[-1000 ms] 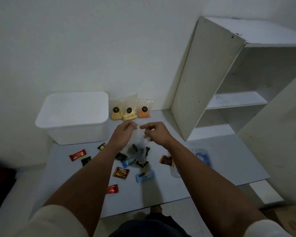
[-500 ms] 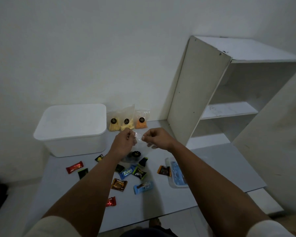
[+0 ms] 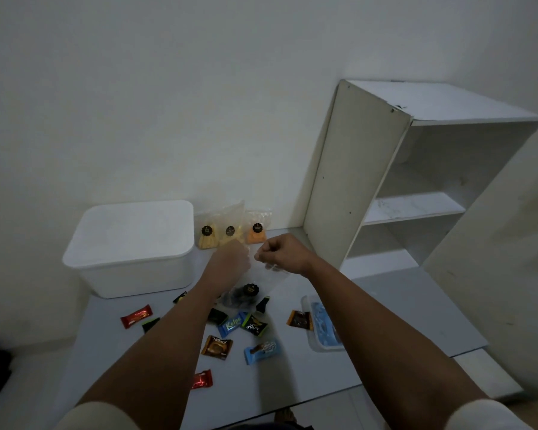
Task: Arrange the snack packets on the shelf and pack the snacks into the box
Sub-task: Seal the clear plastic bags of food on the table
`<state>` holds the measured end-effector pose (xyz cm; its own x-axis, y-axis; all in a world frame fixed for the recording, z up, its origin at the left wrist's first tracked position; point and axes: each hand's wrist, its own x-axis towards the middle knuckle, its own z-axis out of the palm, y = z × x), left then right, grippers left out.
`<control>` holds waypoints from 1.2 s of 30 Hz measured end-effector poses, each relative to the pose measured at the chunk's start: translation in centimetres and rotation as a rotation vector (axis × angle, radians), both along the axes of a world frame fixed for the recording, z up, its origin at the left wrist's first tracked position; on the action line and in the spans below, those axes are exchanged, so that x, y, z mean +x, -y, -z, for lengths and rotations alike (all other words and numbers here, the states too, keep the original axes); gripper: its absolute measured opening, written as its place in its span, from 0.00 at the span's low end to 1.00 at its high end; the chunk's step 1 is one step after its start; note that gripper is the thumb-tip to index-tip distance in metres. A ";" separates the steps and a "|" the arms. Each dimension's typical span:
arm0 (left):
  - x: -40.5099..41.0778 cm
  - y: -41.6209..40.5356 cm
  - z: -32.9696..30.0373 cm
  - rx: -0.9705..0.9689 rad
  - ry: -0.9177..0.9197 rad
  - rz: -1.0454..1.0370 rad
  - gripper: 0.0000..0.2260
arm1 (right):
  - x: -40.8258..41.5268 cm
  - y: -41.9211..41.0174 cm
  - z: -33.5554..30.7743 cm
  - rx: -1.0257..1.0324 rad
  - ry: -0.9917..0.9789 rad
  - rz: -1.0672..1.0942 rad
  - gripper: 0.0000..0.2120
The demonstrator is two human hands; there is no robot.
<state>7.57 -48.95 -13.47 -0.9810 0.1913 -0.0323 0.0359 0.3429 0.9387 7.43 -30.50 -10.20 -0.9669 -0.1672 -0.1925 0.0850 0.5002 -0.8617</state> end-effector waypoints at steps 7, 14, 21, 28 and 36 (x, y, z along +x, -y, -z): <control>-0.1 0.0 0.0 -0.009 0.014 0.011 0.10 | -0.1 0.5 0.5 0.096 -0.032 -0.061 0.11; 0.0 0.3 -0.6 -0.014 0.094 0.070 0.08 | 0.2 0.3 0.4 0.093 -0.027 -0.092 0.06; -0.2 0.6 -1.2 0.049 0.082 0.018 0.10 | 0.5 0.1 0.9 0.009 -0.078 -0.036 0.08; 0.4 0.3 -1.9 0.034 0.126 0.054 0.08 | 0.7 -0.1 0.6 -0.005 -0.072 -0.071 0.06; 0.9 0.0 -2.2 0.087 0.138 0.020 0.07 | 1.1 -1.3 1.0 -0.122 0.014 0.021 0.12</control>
